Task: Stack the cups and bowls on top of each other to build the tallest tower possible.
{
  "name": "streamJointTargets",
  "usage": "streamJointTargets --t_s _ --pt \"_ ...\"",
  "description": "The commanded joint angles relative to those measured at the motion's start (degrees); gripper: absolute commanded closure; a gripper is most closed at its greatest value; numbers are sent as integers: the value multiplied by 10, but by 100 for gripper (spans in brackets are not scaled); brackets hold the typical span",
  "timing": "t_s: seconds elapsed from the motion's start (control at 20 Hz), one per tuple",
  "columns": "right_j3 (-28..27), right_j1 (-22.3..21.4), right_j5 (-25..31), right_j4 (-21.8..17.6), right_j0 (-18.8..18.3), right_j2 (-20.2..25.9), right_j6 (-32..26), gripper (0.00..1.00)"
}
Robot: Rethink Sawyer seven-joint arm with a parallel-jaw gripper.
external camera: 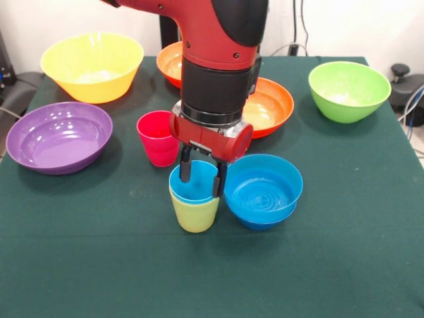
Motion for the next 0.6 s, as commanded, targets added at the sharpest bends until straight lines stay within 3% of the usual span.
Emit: streamJointTargets --t_s 0.05,0.6 --pt "33 46 -41 12 -17 89 62 0" --pt "41 41 -53 10 -24 103 59 0"
